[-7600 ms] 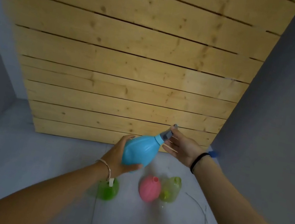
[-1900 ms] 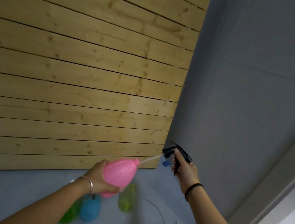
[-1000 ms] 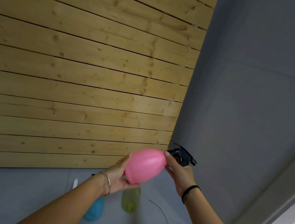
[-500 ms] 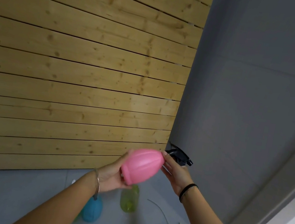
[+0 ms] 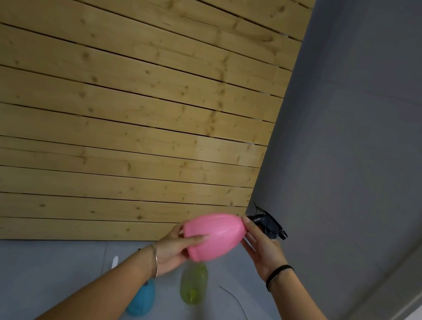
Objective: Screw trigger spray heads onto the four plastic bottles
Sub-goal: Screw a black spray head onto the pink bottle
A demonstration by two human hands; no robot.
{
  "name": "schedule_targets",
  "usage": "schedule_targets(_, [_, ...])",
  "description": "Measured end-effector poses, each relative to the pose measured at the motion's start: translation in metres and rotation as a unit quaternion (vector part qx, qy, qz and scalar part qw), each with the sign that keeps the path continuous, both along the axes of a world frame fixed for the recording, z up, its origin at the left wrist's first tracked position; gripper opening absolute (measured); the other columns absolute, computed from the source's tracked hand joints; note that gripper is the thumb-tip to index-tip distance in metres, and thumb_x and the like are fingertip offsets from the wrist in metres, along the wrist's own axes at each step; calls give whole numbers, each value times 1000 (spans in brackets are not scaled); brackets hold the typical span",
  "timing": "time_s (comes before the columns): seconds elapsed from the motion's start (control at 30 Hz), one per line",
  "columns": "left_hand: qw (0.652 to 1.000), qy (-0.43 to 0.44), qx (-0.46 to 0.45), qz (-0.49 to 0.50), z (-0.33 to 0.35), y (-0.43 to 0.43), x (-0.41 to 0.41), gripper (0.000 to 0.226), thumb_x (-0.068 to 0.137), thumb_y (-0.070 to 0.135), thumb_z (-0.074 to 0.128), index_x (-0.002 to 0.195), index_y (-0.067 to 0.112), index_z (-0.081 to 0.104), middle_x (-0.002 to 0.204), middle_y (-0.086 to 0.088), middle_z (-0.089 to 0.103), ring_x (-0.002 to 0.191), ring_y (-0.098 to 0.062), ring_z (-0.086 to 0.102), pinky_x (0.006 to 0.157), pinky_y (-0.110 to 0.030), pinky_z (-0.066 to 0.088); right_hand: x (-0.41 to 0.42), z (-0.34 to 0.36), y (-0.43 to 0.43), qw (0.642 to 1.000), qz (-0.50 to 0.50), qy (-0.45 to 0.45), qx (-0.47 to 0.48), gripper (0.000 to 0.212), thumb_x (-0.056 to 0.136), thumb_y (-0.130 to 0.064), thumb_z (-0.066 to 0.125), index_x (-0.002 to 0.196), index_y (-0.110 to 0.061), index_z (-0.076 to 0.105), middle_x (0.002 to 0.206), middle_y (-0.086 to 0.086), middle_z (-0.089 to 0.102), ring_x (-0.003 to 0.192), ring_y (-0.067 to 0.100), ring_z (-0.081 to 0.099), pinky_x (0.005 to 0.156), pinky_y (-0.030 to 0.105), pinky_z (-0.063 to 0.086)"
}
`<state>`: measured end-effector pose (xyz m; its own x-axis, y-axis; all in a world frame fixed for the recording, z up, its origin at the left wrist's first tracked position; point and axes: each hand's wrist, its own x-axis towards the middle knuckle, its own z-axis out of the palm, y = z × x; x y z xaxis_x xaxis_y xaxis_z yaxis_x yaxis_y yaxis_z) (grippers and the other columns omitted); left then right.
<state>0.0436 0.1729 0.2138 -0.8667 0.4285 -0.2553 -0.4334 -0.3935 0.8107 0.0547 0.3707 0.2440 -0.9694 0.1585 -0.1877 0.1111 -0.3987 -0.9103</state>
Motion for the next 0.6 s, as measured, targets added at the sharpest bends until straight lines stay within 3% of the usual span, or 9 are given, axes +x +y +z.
schedule_targets(0.03, [1000, -2, 7, -6, 1, 0, 0, 121, 32, 42, 93, 137, 15, 40, 140, -17, 47, 119, -31, 51, 85, -41, 55, 0, -1, -1, 1000, 3, 0, -2, 21, 78, -16, 73, 96, -5, 70, 89, 1, 76, 79, 7, 72, 61, 15, 56])
schedule_targets(0.07, [999, -15, 3, -29, 3, 0, 1, 117, 34, 55, 88, 135, 16, 44, 138, -17, 50, 120, -31, 51, 86, -43, 53, 0, -1, 0, 1000, 5, 2, 0, 24, 77, -16, 73, 98, -5, 70, 91, 2, 76, 82, 9, 72, 61, 15, 56])
schedule_targets(0.13, [995, -68, -13, -72, 1, -1, 3, 95, 58, 77, 58, 133, 21, 42, 139, -18, 46, 124, -37, 48, 89, -52, 49, -1, -2, -3, 1000, 8, 7, 11, 28, 78, -14, 73, 103, -3, 67, 98, 6, 74, 88, 13, 69, 61, 15, 56])
schedule_targets(0.17, [994, -83, -20, -73, -2, -2, 2, 85, 69, 75, 48, 135, 22, 39, 141, -19, 42, 125, -40, 47, 88, -55, 50, -1, -2, -4, 1000, 5, 8, 12, 29, 78, -14, 73, 104, -3, 67, 99, 7, 73, 89, 15, 69, 60, 15, 56])
schedule_targets(0.3, [1000, -14, -18, 0, -3, 2, -2, 47, 88, 25, 59, 132, 19, 43, 144, -17, 40, 116, -32, 52, 78, -42, 59, -1, -2, -1, 1000, -13, -1, -11, 23, 80, -15, 71, 99, -4, 68, 93, 4, 74, 81, 9, 70, 59, 14, 55])
schedule_targets(0.37, [999, -4, -25, 23, -1, 1, -3, 66, 81, 20, 68, 139, 24, 36, 148, -11, 36, 124, -30, 46, 74, -44, 58, -1, -2, 1, 1000, -7, -7, -10, 22, 79, -16, 72, 98, -5, 69, 93, 3, 74, 81, 8, 70, 61, 14, 55])
schedule_targets(0.43, [997, -33, -55, -44, -3, -1, -1, 79, 68, 56, 68, 136, 31, 37, 143, -11, 40, 127, -33, 45, 78, -51, 56, -1, -3, 1, 1000, 7, -4, 14, 25, 78, -14, 73, 101, -5, 68, 98, 7, 73, 88, 13, 70, 68, 18, 55])
schedule_targets(0.5, [989, -94, -64, -99, -5, -2, 1, 84, 68, 77, 47, 133, 25, 39, 138, -18, 46, 122, -39, 50, 87, -54, 52, 0, -3, -3, 999, 17, -3, 31, 30, 78, -13, 73, 105, -3, 66, 102, 10, 72, 96, 20, 67, 79, 24, 53])
schedule_targets(0.6, [988, -102, -92, -71, -7, 0, 2, 80, 71, 67, 54, 134, 19, 38, 129, -19, 51, 110, -38, 58, 81, -48, 56, 1, 0, -5, 1000, 14, 2, 25, 31, 79, -13, 71, 108, -2, 65, 103, 10, 70, 97, 22, 66, 79, 24, 53])
